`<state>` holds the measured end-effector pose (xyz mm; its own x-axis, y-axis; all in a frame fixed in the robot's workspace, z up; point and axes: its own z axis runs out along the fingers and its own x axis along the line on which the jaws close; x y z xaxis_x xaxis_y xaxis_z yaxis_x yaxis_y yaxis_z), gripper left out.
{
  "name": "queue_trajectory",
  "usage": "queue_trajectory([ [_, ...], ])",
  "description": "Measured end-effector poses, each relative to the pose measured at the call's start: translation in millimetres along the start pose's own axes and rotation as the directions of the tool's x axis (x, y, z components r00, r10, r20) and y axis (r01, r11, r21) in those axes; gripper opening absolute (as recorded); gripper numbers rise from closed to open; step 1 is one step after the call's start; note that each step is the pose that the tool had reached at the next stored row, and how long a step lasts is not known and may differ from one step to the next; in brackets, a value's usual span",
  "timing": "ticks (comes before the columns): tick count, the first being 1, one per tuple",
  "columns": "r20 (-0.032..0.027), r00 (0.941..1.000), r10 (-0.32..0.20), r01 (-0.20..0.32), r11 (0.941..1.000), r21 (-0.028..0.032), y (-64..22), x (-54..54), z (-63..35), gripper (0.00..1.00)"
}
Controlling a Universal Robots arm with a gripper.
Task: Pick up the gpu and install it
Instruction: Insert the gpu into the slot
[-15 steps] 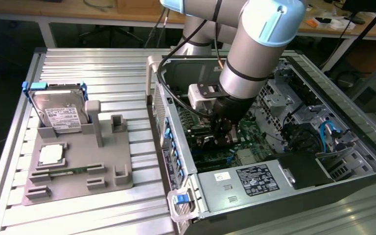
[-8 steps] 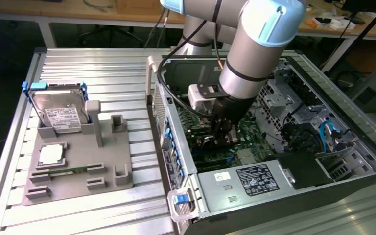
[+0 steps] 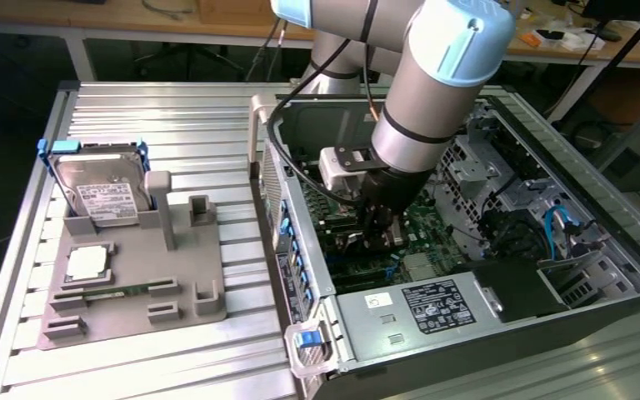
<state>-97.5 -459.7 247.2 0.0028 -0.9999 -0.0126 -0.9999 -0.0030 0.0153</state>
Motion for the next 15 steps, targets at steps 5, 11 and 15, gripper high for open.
queue_trajectory([
  [5,0.0001,1.0,0.0,0.0,1.0,0.0,0.0,0.0,0.0,0.27],
  [11,-0.0002,1.0,0.0,0.0,1.0,0.0,0.1,0.0,-2.7,0.46],
  [15,-0.0015,1.0,0.0,0.0,1.0,-0.0001,0.5,-0.3,-29.6,0.58],
])
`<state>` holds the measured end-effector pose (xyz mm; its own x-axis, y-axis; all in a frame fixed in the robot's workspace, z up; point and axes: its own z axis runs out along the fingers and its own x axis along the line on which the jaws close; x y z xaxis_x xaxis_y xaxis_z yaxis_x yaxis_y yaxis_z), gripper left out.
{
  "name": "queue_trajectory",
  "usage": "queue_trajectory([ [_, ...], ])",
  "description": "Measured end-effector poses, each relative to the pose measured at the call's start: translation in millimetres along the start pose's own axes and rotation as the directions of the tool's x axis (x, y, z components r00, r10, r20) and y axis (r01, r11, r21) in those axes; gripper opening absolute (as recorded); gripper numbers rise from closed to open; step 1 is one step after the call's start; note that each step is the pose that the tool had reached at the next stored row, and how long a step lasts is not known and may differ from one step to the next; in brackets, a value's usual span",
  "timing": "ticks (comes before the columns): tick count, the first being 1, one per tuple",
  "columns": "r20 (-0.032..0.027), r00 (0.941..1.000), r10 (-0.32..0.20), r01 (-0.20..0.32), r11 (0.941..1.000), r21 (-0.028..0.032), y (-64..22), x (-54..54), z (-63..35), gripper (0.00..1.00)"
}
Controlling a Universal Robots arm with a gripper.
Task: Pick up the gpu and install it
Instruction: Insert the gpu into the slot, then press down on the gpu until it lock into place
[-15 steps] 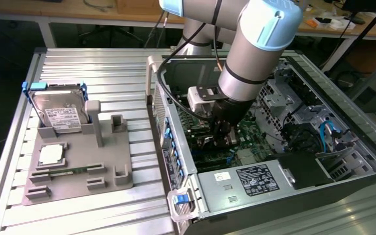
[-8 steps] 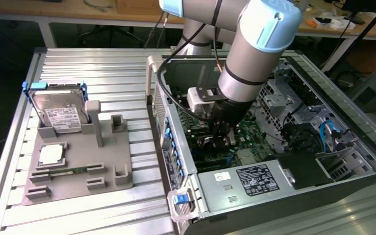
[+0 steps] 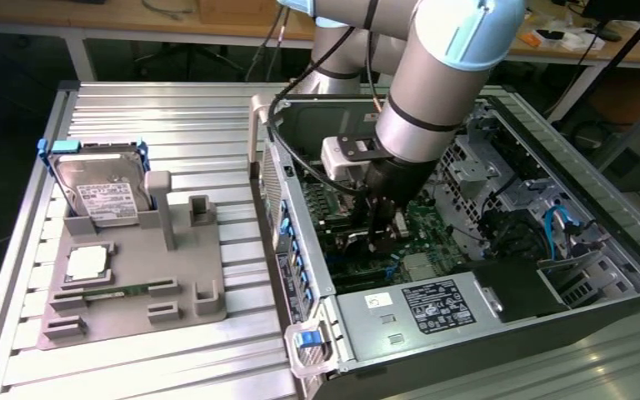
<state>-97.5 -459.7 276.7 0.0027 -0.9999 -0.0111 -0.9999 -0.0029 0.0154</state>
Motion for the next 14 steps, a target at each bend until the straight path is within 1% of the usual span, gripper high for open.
queue_trajectory([
  [1,-0.001,1.0,0.0,0.0,1.0,0.0001,0.1,-0.1,-6.4,0.58],
  [3,-0.0011,1.0,0.0,0.0,1.0,0.0001,0.1,-0.1,-6.4,0.44],
  [4,-0.001,1.0,0.0,0.0,1.0,0.0002,0.1,-0.1,-6.4,0.44],
  [6,-0.001,1.0,0.0,0.0,1.0,0.0001,0.1,-0.1,-6.4,0.2],
  [7,-0.001,1.0,0.0,0.0,1.0,0.0001,0.1,-0.1,-6.4,0.11],
  [14,-0.0011,1.0,0.0,0.0,1.0,0.0001,0.1,-0.1,-6.4,0.11],
])
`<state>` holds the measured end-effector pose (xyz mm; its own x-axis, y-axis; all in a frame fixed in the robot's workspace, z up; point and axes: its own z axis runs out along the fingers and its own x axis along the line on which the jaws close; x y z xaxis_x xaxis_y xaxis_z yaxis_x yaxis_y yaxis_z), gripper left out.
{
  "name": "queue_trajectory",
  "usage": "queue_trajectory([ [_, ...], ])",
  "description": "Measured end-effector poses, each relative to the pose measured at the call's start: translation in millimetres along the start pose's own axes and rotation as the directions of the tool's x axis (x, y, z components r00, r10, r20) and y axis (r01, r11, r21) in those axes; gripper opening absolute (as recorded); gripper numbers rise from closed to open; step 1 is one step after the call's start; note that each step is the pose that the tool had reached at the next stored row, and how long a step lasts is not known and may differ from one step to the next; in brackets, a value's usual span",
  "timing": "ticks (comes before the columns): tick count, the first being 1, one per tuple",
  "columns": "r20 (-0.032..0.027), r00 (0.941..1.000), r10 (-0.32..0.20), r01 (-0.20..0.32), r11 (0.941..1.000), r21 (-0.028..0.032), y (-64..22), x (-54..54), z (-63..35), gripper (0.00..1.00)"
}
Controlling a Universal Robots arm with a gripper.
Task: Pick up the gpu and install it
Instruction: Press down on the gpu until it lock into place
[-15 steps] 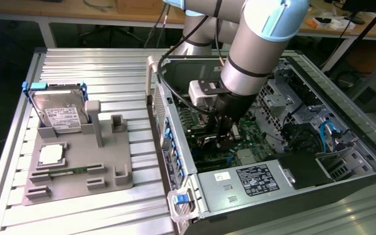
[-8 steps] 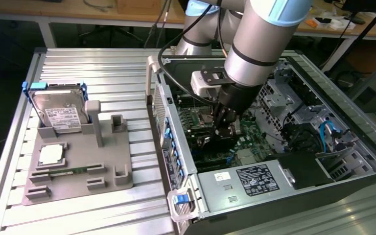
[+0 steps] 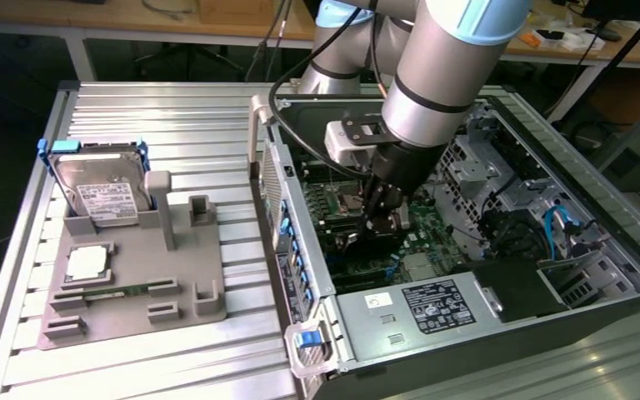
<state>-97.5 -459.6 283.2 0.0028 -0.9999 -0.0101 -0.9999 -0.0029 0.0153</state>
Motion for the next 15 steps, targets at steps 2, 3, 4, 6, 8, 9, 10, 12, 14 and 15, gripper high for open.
queue_trajectory([
  [2,0.0,1.0,0.0,0.0,1.0,0.0,0.0,0.0,0.0,0.11],
  [3,0.0,1.0,0.0,0.0,1.0,0.0,0.0,0.0,0.0,0.11],
  [4,0.0,1.0,0.0,0.0,1.0,0.0,0.0,0.0,0.0,0.11],
  [6,0.0,1.0,0.0,0.0,1.0,0.0,0.0,0.0,0.0,0.11],
  [8,0.0,1.0,0.0,0.0,1.0,0.0,0.0,0.0,0.0,0.11],
  [9,0.0,1.0,0.0,0.0,1.0,0.0,0.0,0.0,0.0,0.11],
  [10,0.0,1.0,0.0,0.0,1.0,0.0,0.0,0.0,0.0,0.11],
  [12,0.0,1.0,0.0,0.0,1.0,0.0,0.0,0.0,0.0,0.11],
  [14,0.0,1.0,0.0,0.0,1.0,0.0,0.0,0.0,0.0,0.11],
  [15,0.0,1.0,0.0,0.0,1.0,0.0,0.0,0.0,0.0,0.11],
])
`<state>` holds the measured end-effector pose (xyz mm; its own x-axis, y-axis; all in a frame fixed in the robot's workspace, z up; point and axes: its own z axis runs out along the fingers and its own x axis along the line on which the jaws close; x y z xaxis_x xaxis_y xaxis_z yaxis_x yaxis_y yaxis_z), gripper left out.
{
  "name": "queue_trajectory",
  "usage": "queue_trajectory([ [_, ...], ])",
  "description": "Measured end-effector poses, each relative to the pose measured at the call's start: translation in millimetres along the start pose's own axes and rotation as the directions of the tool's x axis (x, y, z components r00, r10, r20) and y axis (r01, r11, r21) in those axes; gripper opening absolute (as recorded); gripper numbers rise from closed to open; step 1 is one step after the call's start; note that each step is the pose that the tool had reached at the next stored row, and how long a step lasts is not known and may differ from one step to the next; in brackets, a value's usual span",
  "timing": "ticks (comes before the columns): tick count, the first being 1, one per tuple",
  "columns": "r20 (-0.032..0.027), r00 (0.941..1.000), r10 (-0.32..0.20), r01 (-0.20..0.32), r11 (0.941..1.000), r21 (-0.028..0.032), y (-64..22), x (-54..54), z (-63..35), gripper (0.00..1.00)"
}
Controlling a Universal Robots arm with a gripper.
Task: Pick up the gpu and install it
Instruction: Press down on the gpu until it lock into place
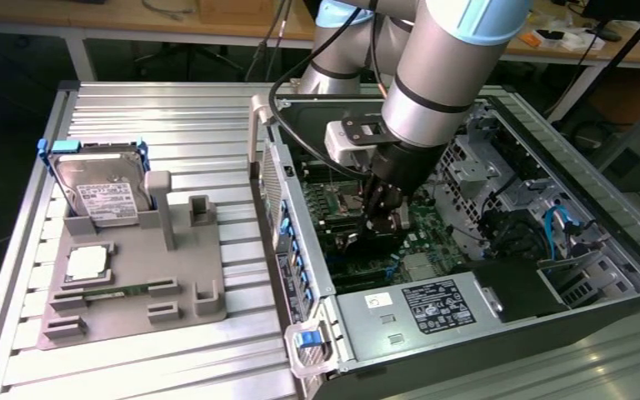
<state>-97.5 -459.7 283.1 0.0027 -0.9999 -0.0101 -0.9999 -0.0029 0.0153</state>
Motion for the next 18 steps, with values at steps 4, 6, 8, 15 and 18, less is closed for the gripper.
queue_trajectory([
  [4,-0.0002,1.0,0.0,0.0,1.0,0.0001,-0.1,0.0,3.5,0.11],
  [6,0.0001,1.0,0.0,0.0,1.0,0.0005,-0.1,0.1,8.5,0.11],
  [8,-0.0004,1.0,0.0,0.0,1.0,0.0003,-0.1,0.1,9.1,0.11],
  [15,-0.0004,1.0,0.0,0.0,1.0,0.0004,-0.2,0.1,10.3,0.11],
  [18,0.0001,1.0,0.0,0.0,1.0,0.0006,-0.2,0.1,11.0,0.11],
])
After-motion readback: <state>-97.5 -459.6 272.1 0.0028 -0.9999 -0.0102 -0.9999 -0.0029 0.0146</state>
